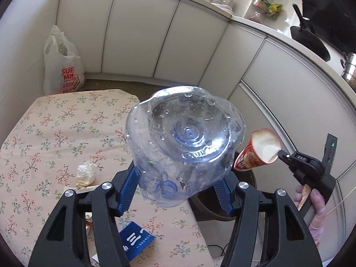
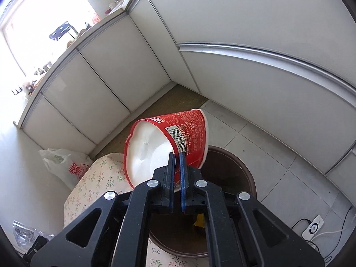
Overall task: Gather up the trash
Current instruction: 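Carry bottle and cup over the brown bin and open both tools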
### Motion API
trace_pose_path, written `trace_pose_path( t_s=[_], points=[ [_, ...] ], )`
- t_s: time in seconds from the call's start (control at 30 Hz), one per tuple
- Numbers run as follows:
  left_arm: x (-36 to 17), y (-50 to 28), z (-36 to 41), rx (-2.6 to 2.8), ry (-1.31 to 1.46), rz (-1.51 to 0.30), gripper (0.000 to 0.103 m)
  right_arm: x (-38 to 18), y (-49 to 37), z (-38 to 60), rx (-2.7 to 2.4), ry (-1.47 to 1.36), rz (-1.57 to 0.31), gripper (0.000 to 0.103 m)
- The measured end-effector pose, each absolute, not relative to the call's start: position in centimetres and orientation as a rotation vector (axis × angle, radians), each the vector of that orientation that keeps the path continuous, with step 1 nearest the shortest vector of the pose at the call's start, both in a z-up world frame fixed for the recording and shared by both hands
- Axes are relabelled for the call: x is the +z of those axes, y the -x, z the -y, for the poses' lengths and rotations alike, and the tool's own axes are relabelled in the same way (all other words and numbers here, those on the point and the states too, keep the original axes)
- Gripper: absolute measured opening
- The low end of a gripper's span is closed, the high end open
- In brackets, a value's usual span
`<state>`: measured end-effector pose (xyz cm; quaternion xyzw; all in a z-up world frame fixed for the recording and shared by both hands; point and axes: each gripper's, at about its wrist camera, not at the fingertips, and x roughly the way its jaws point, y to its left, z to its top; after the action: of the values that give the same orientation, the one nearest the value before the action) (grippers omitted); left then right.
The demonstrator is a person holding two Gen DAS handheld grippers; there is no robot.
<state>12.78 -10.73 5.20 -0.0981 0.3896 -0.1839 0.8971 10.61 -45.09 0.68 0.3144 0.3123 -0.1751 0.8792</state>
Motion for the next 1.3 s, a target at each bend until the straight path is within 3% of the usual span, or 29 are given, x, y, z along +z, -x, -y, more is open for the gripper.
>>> trace_pose_path(
  t_s=[0.07,0.17,0.37,0.43,0.57,0.63,1.3],
  points=[
    [5.6,-12.8,12.5,-0.401,0.194,-0.804,0.061,0.4,-10.5,45.5,-0.374,-0.668,-0.664,0.007],
    [6.1,-12.7,15.2,-0.428,0.175,-0.796,0.061,0.5,-9.6,46.3,-0.389,-0.692,-0.647,0.024],
    [6.5,-12.6,19.4,-0.475,0.148,-0.795,0.061,1.1,-7.7,48.0,-0.427,-0.719,-0.603,0.033],
    [6.6,-12.7,20.6,-0.487,0.137,-0.795,0.061,1.0,-7.2,48.5,-0.442,-0.729,-0.595,0.042],
    [6.3,-13.1,23.3,-0.508,0.116,-0.803,0.061,1.2,-5.6,49.8,-0.496,-0.761,-0.554,0.081],
    [5.9,-13.6,24.4,-0.515,0.108,-0.814,0.061,1.1,-4.8,50.7,-0.529,-0.784,-0.543,0.092],
    [1.1,-17.3,33.5,-0.553,0.013,-0.95,0.062,-0.8,-2.7,54.7,-0.651,-0.895,-0.556,0.096]
  ],
)
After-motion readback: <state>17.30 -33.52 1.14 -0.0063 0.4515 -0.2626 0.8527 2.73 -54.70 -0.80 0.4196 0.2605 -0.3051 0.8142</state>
